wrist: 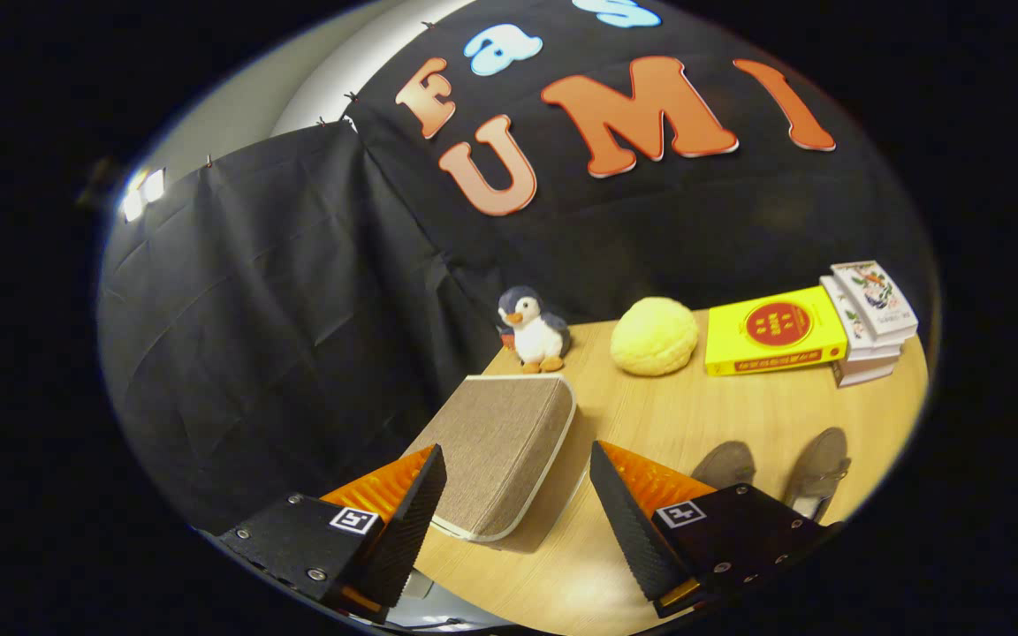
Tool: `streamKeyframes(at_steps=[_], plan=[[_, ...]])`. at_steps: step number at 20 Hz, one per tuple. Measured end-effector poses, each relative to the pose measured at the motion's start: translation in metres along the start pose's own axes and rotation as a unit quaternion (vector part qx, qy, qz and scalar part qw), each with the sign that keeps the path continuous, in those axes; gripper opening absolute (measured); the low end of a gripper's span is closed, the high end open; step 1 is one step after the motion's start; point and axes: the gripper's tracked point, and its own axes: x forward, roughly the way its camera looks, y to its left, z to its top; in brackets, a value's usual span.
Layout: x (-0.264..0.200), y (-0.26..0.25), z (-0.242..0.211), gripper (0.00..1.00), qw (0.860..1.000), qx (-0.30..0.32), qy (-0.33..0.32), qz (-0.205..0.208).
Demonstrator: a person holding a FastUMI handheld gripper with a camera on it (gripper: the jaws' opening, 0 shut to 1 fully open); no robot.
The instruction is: Open the storage box then place both shoes into the box .Put the left shoe in first, then the right shoe, with the right side of both shoes facing outward in a uniform manner.
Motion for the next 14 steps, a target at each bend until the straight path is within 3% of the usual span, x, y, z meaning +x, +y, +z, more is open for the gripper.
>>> streamKeyframes(at_steps=[2,8,14], plan=[[0.017,-0.009,-0.029,0.98,0.999,0.002,0.043,-0.004],[0.059,0.001,-0.089,0.98,0.986,0.075,0.136,0.054],[0.081,0.018,-0.092,0.97,0.964,0.173,0.148,0.139]])
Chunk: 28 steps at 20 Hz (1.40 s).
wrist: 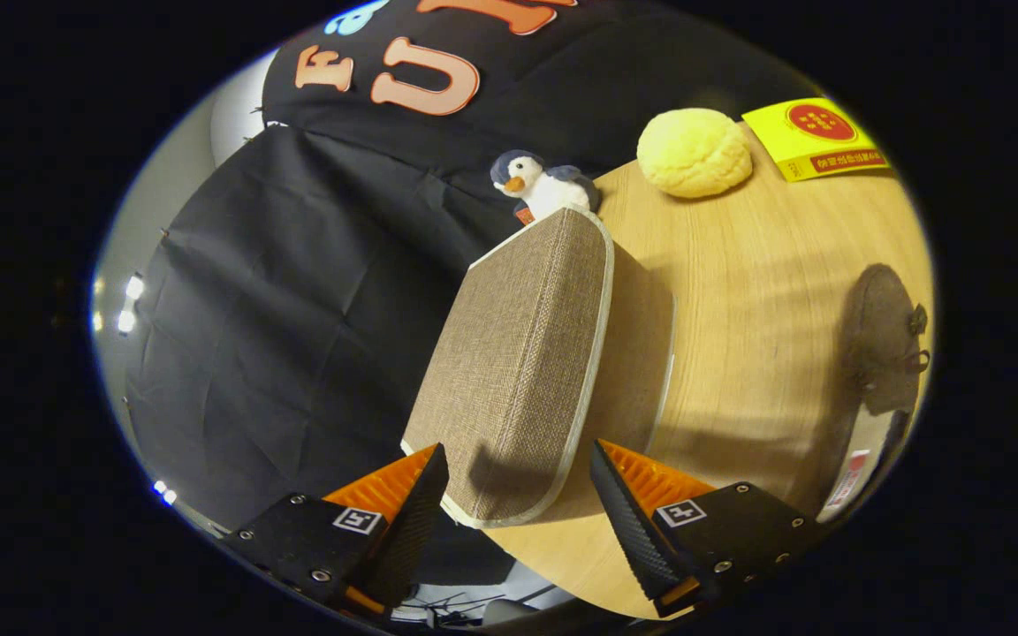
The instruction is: Open the storage box then place both shoes into the box .Put the left shoe in first, then the right shoe, with the right side of both shoes facing outward in a uniform manner.
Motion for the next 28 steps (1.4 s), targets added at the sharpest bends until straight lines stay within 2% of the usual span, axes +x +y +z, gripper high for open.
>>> streamKeyframes(at_steps=[3,5,7,10,13,15,16,17,19,20,21,22,25,26,28], plan=[[0.009,-0.001,0.01,0.97,0.999,0.034,-0.01,0.035],[0.015,0.001,0.012,0.96,0.994,0.084,-0.015,0.066],[0.02,-0.005,0.012,0.95,0.989,0.118,-0.024,0.08],[0.023,-0.014,0.006,0.89,0.983,0.157,-0.028,0.087],[0.023,-0.014,0.003,0.87,0.982,0.158,-0.033,0.102],[0.015,-0.004,0.006,0.82,0.977,0.158,-0.036,0.138],[0.012,-0.003,0.007,0.72,0.976,0.156,-0.036,0.145],[0.01,0.001,0.006,0.71,0.976,0.154,-0.036,0.153],[0.004,0.004,0.013,0.59,0.972,0.16,-0.049,0.165],[0.002,0.004,0.018,0.46,0.971,0.163,-0.058,0.168],[-0.002,0.003,0.021,0.42,0.97,0.164,-0.067,0.167],[-0.005,0.003,0.024,0.34,0.968,0.166,-0.074,0.17],[-0.022,0.024,0.036,0.3,0.956,0.178,-0.095,0.212],[-0.024,0.028,0.044,0.25,0.954,0.177,-0.112,0.216],[-0.022,0.035,0.048,0.23,0.952,0.177,-0.114,0.223]])
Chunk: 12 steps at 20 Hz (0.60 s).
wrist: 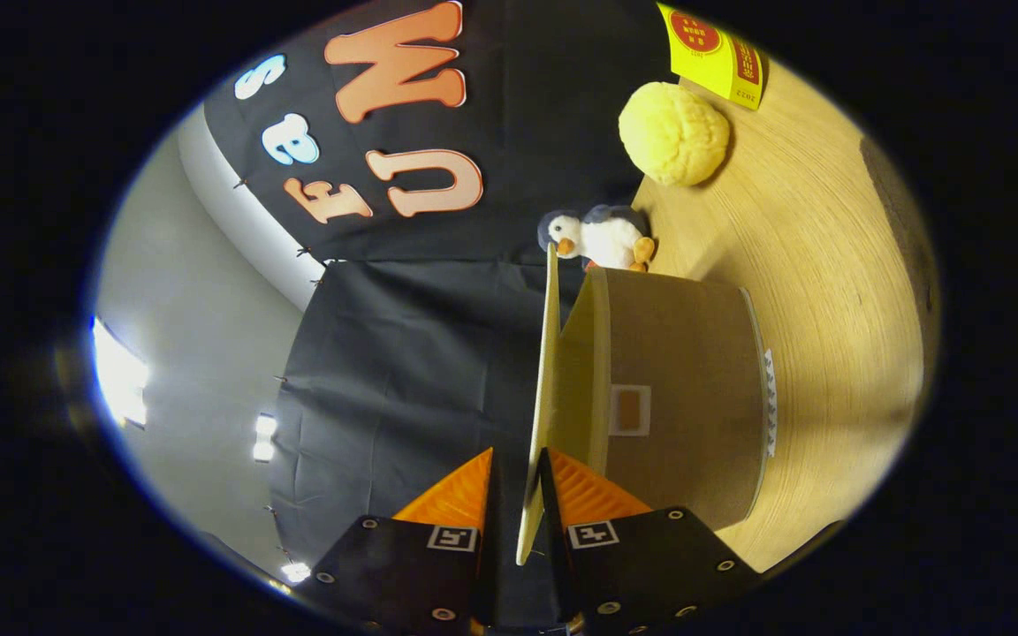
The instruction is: Open the storage box then place both shoes into the box .Put the left shoe in first, then the right shoe, with the right side of both shoes facing outward in a uniform manner.
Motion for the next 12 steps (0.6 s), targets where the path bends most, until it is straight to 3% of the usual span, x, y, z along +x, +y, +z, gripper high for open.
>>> streamKeyframes(at_steps=[2,4,7,12], plan=[[0.007,-0.005,-0.001,0.22,1.0,-0.003,0.001,-0.028],[0.015,-0.01,-0.009,0.12,0.998,-0.03,0.011,-0.061],[0.024,0.027,-0.017,0.08,0.998,-0.041,0.022,-0.038],[0.058,0.09,-0.033,0.08,0.992,-0.114,0.043,-0.027]])
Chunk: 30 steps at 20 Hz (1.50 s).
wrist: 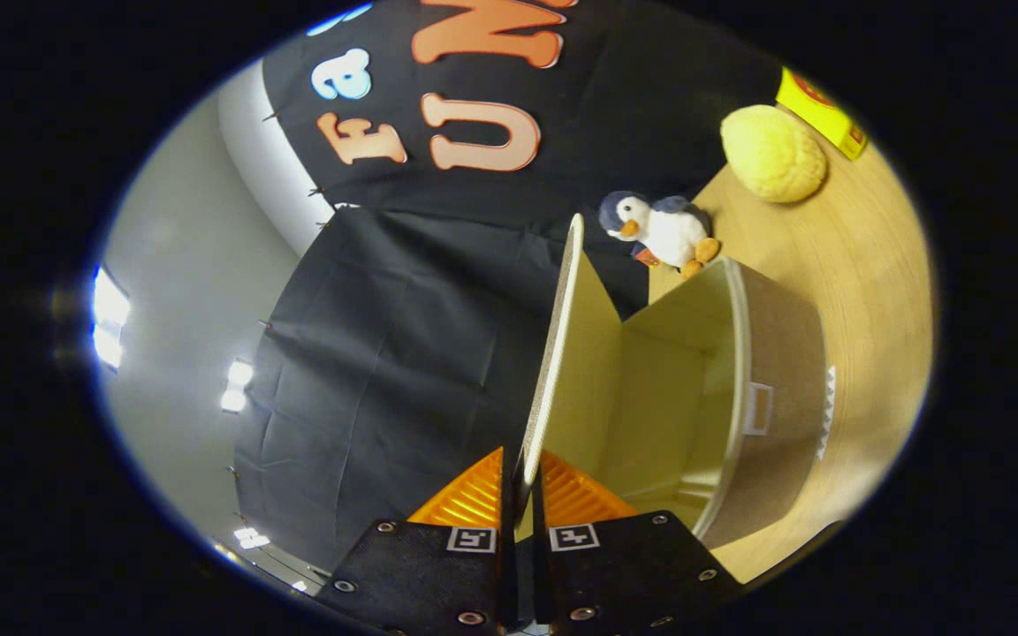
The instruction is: Open the storage box then place both shoes into the box .Put the left shoe in first, then the right shoe, with the right side of both shoes facing outward in a uniform manner.
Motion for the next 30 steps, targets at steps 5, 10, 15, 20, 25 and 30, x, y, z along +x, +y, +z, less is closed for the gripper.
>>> streamKeyframes(at_steps=[5,10,15,20,25,30], plan=[[0.056,0.038,-0.014,0.11,0.998,-0.062,0.019,-0.021],[0.105,0.054,-0.029,0.19,0.994,-0.098,0.019,-0.049],[0.144,0.051,-0.04,0.52,0.991,-0.099,0.015,-0.087],[0.121,0.019,-0.034,0.84,0.975,-0.15,-0.019,-0.164],[0.052,-0.011,-0.002,0.91,0.953,-0.188,-0.065,-0.23],[-0.044,-0.052,0.039,0.96,0.909,-0.25,-0.116,-0.312]])
